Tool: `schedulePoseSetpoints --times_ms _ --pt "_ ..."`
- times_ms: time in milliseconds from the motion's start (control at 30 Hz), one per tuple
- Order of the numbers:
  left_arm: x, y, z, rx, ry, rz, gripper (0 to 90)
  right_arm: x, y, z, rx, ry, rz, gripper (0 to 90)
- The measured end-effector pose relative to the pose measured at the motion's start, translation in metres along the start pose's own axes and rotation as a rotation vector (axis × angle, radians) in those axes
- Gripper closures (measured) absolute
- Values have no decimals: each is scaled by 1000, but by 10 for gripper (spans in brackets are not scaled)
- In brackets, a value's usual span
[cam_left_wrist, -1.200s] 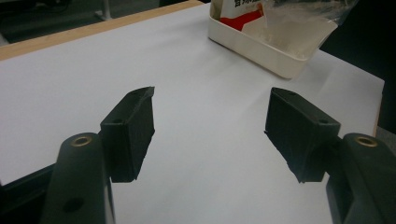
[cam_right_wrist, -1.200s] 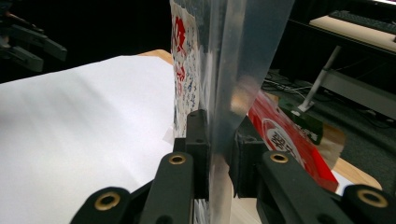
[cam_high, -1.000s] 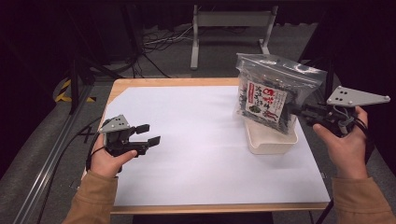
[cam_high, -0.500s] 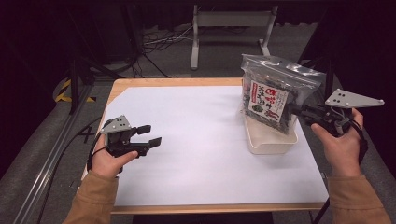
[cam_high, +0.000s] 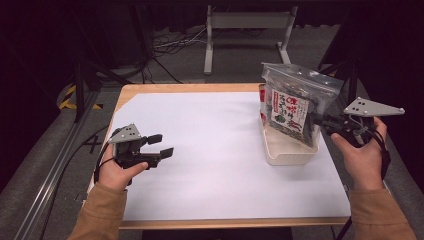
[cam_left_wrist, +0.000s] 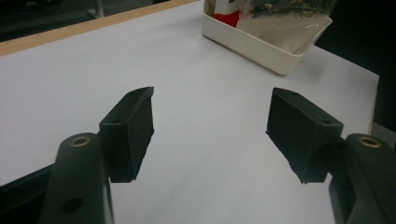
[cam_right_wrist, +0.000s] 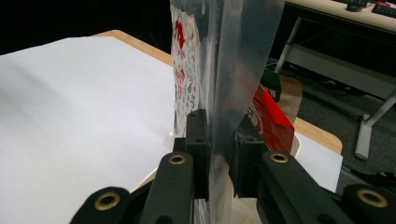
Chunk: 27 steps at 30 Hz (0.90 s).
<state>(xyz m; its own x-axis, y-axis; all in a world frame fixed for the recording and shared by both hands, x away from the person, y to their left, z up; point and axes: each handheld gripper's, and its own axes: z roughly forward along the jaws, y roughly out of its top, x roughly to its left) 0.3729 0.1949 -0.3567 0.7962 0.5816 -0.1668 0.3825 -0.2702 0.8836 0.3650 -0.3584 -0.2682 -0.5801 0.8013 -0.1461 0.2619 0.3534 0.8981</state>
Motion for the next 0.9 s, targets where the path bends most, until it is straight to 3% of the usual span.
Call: schedulePoseSetpoints --times_ms 500,900 --pt "1 -1 0 1 -2 -6 317 5 -7 8 51 -11 -14 797" --pt "1 -1 0 3 0 -10 310 7 -25 22 104 5 0 795"
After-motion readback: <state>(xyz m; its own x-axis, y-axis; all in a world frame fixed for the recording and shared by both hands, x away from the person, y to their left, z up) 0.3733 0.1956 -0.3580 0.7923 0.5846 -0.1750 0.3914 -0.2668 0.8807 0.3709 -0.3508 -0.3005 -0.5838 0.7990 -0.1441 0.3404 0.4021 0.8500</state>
